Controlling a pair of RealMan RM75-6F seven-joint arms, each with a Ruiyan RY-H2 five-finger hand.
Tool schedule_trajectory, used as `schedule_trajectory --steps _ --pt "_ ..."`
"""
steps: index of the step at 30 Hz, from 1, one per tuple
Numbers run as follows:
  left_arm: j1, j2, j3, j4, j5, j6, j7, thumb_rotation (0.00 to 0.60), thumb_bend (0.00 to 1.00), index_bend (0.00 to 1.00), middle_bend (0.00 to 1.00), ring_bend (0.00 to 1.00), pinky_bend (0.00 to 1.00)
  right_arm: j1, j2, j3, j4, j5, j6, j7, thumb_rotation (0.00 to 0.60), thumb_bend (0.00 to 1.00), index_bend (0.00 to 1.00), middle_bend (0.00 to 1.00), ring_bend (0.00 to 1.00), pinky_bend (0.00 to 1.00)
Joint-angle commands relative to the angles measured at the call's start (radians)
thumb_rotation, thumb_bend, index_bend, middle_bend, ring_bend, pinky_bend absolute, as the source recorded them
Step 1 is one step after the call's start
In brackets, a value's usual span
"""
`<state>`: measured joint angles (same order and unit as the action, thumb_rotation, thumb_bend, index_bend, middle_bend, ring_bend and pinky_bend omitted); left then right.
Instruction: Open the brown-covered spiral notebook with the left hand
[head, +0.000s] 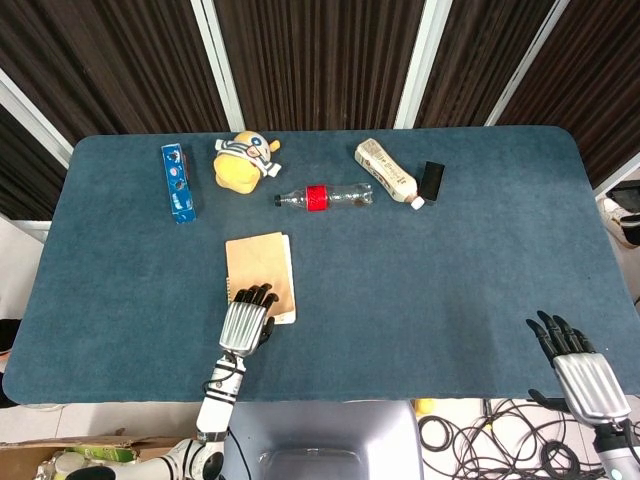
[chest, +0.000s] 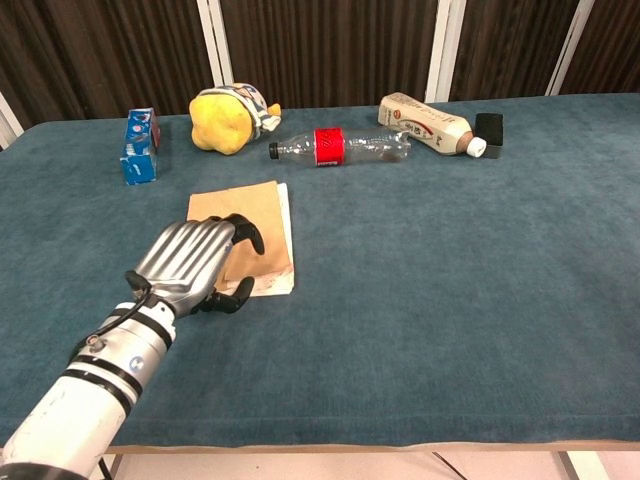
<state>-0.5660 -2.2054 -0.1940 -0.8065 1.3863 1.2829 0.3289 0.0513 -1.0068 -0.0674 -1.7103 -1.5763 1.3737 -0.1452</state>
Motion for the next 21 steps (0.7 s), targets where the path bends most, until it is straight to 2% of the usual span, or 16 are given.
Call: schedule_trajectory --steps 1,8,21 --pt "-0.006 -0.021 -0.001 0.040 0.013 0.017 -0.034 0.600 0.45 0.53 0.33 0.31 0.37 0.000 0.000 0.000 0.000 -0.001 0.000 0.001 0.600 0.05 0.00 0.00 0.00 0.17" --pt "-0.013 -0.054 -0.002 0.117 0.029 0.043 -0.082 0.600 0.46 0.65 0.40 0.34 0.38 0.004 0.000 0.000 -0.003 0.006 -0.012 -0.007 0.600 0.05 0.00 0.00 0.00 0.17" --pt "-0.033 -0.064 -0.015 0.158 0.045 0.112 -0.141 0.600 0.46 0.67 0.45 0.37 0.40 0.004 0.002 -0.002 -0.005 0.007 -0.014 -0.010 0.600 0.05 0.00 0.00 0.00 0.17"
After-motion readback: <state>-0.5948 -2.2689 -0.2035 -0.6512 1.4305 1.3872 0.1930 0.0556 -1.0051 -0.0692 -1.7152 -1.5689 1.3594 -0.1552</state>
